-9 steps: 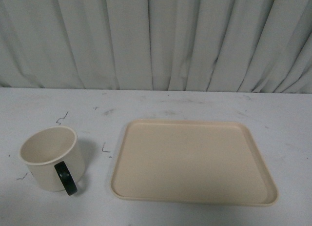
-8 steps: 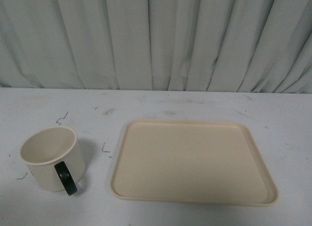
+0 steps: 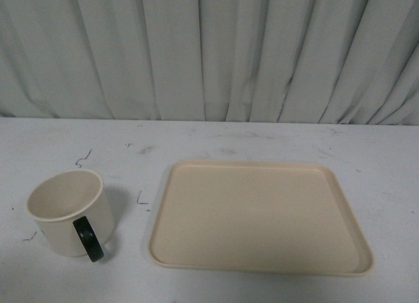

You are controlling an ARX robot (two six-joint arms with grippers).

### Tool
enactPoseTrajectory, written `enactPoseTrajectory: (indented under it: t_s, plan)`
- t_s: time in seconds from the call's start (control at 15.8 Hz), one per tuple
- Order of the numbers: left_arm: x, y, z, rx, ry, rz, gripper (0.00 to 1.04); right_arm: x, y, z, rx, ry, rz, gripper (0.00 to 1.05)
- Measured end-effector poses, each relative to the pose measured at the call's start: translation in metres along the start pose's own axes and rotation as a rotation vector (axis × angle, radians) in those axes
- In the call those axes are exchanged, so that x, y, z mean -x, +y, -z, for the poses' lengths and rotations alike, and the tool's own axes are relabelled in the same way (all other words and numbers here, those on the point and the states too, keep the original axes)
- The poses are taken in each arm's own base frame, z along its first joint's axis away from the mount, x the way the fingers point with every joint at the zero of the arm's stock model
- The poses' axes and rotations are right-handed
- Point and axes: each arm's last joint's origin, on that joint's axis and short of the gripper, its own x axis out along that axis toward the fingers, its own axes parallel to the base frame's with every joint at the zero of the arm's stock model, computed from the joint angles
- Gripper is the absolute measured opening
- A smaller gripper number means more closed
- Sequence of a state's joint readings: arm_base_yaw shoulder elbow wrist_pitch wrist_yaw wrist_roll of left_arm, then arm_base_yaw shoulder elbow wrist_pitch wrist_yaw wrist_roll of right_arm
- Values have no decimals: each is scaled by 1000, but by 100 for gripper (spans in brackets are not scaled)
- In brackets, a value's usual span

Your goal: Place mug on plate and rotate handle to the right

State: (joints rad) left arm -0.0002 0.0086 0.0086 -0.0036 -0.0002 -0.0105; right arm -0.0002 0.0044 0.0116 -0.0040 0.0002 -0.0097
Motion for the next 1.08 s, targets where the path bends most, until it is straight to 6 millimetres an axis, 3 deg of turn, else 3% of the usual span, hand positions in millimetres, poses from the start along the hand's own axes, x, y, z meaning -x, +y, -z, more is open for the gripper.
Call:
enactPoseTrajectory:
  t_s: [0.19, 0.32, 0.63, 0.82, 1.08]
  plan:
    - [-1, 0, -1, 1, -5, 6, 98, 0, 0, 0, 0, 0, 0, 98]
    - [-14, -2, -12, -36, 51, 60, 98, 0, 0, 0, 0, 0, 0, 98]
    - [-84, -7, -37, -47, 456, 300, 98, 0, 0, 0, 0, 0, 0, 98]
    - [-124, -4, -31, -55, 737, 326, 98, 0, 0, 0, 0, 0, 0, 98]
    - [-171, 6, -19, 18, 929, 356, 98, 0, 0, 0, 0, 0, 0, 98]
